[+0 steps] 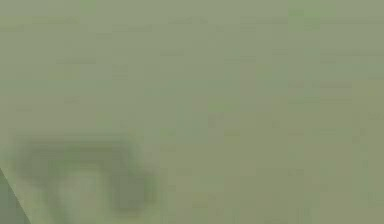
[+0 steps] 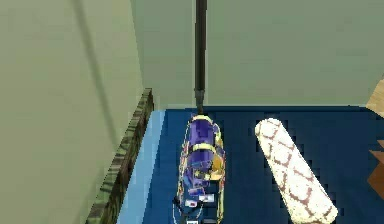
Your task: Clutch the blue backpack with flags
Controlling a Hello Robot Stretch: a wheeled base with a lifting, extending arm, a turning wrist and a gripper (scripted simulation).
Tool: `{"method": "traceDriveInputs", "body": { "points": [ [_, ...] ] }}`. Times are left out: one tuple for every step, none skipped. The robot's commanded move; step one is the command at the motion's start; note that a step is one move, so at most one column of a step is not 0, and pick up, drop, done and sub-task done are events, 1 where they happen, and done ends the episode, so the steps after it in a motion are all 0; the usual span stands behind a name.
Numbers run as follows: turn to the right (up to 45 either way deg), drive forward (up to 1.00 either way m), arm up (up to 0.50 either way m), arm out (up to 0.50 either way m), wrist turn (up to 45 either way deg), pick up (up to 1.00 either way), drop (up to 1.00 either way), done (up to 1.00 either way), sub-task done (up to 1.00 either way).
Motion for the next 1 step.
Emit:
{"method": "traceDriveInputs", "body": {
  "points": [
    [0.0,0.0,0.0,0.0,0.0,1.0,0.0,0.0,0.0]
  ]
}}
